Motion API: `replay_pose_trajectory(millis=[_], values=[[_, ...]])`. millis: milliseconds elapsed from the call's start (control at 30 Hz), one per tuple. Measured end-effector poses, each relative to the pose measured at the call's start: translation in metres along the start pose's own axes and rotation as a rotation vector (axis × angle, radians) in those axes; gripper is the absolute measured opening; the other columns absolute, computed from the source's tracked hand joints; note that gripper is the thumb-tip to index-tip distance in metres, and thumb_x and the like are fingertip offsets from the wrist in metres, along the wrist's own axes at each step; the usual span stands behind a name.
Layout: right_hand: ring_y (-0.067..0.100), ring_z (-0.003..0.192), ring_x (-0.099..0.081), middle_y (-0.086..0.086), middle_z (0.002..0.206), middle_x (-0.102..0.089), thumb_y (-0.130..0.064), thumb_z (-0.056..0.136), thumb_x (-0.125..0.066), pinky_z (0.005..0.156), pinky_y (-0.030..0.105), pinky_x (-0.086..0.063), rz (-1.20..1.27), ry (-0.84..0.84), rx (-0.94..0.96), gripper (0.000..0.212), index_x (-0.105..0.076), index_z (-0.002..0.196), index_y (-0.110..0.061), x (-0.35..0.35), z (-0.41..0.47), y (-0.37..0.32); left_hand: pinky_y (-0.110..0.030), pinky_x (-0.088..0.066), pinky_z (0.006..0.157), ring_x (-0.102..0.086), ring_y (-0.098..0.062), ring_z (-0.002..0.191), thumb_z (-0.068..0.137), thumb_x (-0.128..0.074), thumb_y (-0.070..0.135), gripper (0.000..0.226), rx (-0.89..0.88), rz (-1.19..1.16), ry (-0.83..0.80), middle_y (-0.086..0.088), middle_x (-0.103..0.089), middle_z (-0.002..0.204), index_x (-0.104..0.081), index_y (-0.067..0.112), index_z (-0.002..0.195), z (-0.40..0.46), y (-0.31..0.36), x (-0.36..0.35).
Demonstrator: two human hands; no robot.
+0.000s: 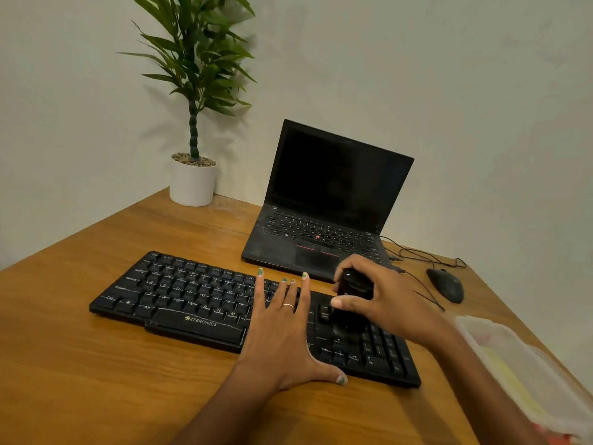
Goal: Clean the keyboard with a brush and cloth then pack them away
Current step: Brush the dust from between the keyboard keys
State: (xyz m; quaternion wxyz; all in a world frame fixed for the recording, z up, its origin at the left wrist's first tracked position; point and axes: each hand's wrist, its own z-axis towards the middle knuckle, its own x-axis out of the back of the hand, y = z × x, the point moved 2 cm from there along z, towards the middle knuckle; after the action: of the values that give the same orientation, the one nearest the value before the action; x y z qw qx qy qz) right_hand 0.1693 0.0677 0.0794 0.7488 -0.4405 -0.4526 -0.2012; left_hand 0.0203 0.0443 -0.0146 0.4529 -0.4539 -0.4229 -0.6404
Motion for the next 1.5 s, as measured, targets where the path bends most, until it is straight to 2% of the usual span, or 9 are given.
replay_pose_trajectory(millis=[233, 433, 600, 733, 900, 1033, 1200, 1333, 1500], values=[[0.008, 0.1, -0.063, -0.006, 0.102, -0.066, -0.02, 0.081, -0.072, 0.08, 0.022, -0.054, 0.366, -0.279, 0.07, 0.026, -0.057, 0.103, -0.022, -0.008, -0.001, -0.02, -0.062, 0.026, 0.105, 0.008, -0.026, 0.149, 0.053, -0.026, 0.103, 0.137, -0.051, 0.027, 0.021, -0.006, 0.007, 0.163, 0.017, 0.019, 0.153, 0.003, 0.0, -0.004], [0.002, 0.096, -0.056, -0.016, 0.1, -0.057, -0.028, 0.082, -0.069, 0.079, 0.027, -0.055, 0.107, 0.054, 0.08, 0.027, -0.051, 0.1, -0.036, -0.017, 0.009, -0.011, -0.06, 0.026, 0.106, 0.009, -0.025, 0.149, 0.053, -0.029, 0.102, 0.142, -0.013, 0.027, 0.014, -0.009, 0.008, 0.163, 0.016, 0.011, 0.152, 0.0, -0.001, -0.002], [0.005, 0.096, -0.06, -0.01, 0.101, -0.062, -0.025, 0.08, -0.071, 0.078, 0.026, -0.056, 0.265, -0.146, 0.023, 0.026, -0.056, 0.1, -0.029, -0.007, 0.011, -0.007, -0.06, 0.028, 0.105, 0.009, -0.026, 0.149, 0.054, -0.029, 0.102, 0.142, -0.002, 0.036, -0.008, -0.011, 0.007, 0.162, 0.018, 0.01, 0.152, 0.0, -0.001, -0.001], [0.002, 0.094, -0.057, -0.014, 0.098, -0.06, -0.027, 0.081, -0.07, 0.079, 0.025, -0.055, 0.131, 0.03, 0.054, 0.027, -0.053, 0.101, -0.031, -0.015, 0.015, -0.008, -0.06, 0.027, 0.106, 0.009, -0.026, 0.149, 0.055, -0.028, 0.101, 0.14, 0.001, 0.041, -0.004, -0.011, 0.003, 0.163, 0.013, 0.009, 0.153, 0.001, -0.001, 0.0], [0.007, 0.096, -0.061, -0.008, 0.101, -0.063, -0.025, 0.081, -0.072, 0.079, 0.028, -0.056, 0.251, -0.158, 0.024, 0.026, -0.056, 0.101, -0.029, -0.008, 0.013, -0.011, -0.06, 0.027, 0.106, 0.009, -0.027, 0.149, 0.058, -0.029, 0.1, 0.137, 0.0, 0.045, -0.024, -0.01, 0.005, 0.163, 0.014, 0.011, 0.153, -0.001, -0.001, 0.0], [0.003, 0.094, -0.057, -0.015, 0.099, -0.058, -0.028, 0.081, -0.07, 0.078, 0.024, -0.055, 0.095, 0.025, 0.045, 0.028, -0.051, 0.1, -0.035, -0.015, 0.011, -0.011, -0.06, 0.027, 0.106, 0.01, -0.026, 0.149, 0.057, -0.027, 0.101, 0.137, 0.004, 0.049, -0.023, -0.01, 0.005, 0.163, 0.013, 0.011, 0.153, 0.0, -0.002, -0.002], [-0.003, 0.095, -0.059, -0.014, 0.098, -0.064, -0.025, 0.081, -0.071, 0.072, 0.016, -0.053, 0.24, -0.166, 0.018, 0.026, -0.054, 0.101, -0.03, -0.004, 0.002, -0.014, -0.06, 0.027, 0.106, 0.01, -0.026, 0.149, 0.058, -0.031, 0.1, 0.138, 0.004, 0.034, -0.038, -0.01, 0.004, 0.163, 0.015, 0.011, 0.152, -0.001, -0.001, -0.001], [-0.005, 0.093, -0.057, -0.017, 0.096, -0.061, -0.03, 0.081, -0.07, 0.074, 0.018, -0.055, 0.109, 0.01, 0.04, 0.027, -0.051, 0.099, -0.036, -0.013, -0.004, -0.014, -0.059, 0.028, 0.106, 0.011, -0.026, 0.149, 0.058, -0.03, 0.1, 0.137, 0.01, 0.038, -0.035, -0.01, 0.005, 0.163, 0.015, 0.011, 0.152, -0.001, -0.001, -0.001], [-0.003, 0.093, -0.058, -0.016, 0.098, -0.06, -0.032, 0.08, -0.069, 0.07, 0.016, -0.053, 0.11, 0.053, -0.007, 0.027, -0.05, 0.098, -0.038, -0.007, -0.015, -0.005, -0.059, 0.028, 0.106, 0.01, -0.027, 0.149, 0.059, -0.031, 0.099, 0.138, 0.003, 0.04, -0.041, -0.011, 0.005, 0.162, 0.016, 0.01, 0.152, -0.001, -0.001, -0.001]])
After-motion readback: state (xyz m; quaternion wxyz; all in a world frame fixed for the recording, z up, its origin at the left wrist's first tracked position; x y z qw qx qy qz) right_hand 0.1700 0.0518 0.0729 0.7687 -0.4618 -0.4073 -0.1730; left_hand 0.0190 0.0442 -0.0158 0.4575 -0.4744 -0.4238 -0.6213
